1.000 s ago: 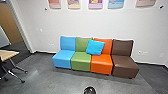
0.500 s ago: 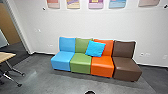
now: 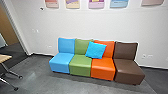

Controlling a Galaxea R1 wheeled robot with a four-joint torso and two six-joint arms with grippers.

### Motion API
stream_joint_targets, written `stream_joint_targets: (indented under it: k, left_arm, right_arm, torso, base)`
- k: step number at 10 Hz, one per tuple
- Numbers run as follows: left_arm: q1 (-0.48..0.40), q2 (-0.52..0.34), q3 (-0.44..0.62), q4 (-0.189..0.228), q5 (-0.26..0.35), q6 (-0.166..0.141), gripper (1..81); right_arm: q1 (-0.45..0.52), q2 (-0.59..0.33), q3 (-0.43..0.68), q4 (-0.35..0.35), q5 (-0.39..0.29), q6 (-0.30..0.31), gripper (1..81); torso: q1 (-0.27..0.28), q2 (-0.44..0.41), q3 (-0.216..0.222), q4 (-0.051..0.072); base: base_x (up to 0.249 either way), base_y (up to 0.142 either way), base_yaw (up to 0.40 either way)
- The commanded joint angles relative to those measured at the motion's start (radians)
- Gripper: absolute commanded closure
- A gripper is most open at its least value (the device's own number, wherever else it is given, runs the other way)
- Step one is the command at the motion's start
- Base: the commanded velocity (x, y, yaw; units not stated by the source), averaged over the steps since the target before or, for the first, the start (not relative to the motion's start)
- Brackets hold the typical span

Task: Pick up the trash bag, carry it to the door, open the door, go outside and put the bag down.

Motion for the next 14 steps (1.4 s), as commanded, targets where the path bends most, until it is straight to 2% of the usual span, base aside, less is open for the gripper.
stream_joint_targets:
  k: [1,5,7,9,12,13,14]
  left_arm:
    - [-0.033,-0.006,0.004,-0.005,0.058,0.003,1.0]
    - [-0.031,-0.008,0.004,-0.004,0.059,0.003,1.0]
    - [-0.031,-0.006,0.01,-0.004,0.073,0.002,1.0]
    - [-0.036,-0.035,0.051,-0.004,0.111,0.002,1.0]
    - [-0.05,-0.202,0.258,-0.008,0.111,0.0,1.0]
    - [-0.057,-0.239,0.29,-0.019,0.11,0.0,1.0]
    - [-0.068,-0.265,0.307,-0.045,0.11,0.0,1.0]
  right_arm:
    - [0.022,-0.011,0.008,-0.001,-0.06,-0.003,1.0]
    - [0.026,-0.016,0.011,0.007,-0.06,-0.002,1.0]
    - [0.025,-0.048,0.064,0.012,-0.06,0.004,1.0]
    - [0.026,-0.115,0.17,0.022,-0.06,0.012,1.0]
    - [0.043,-0.261,0.386,0.047,-0.06,0.013,1.0]
    - [0.046,-0.321,0.468,0.053,-0.06,0.013,1.0]
    - [0.058,-0.371,0.528,0.065,-0.058,0.013,1.0]
  torso:
    - [0.0,0.0,0.0,0.0]
    - [0.0,0.0,0.0,0.0]
    - [0.001,0.0,0.0,0.0]
    - [0.0,0.0,0.0,0.0]
    - [0.0,0.0,0.0,0.0]
    - [0.0,0.0,0.0,0.0]
    - [0.064,-0.1,0.0,0.0]
  base:
    - [0.149,0.0,0.0]
    - [0.115,0.0,0.0]
    - [0.0,0.0,0.0]
    - [0.0,0.0,0.0]
    - [0.0,0.0,0.0]
    - [0.0,0.0,0.0]
    - [0.0,0.0,0.0]
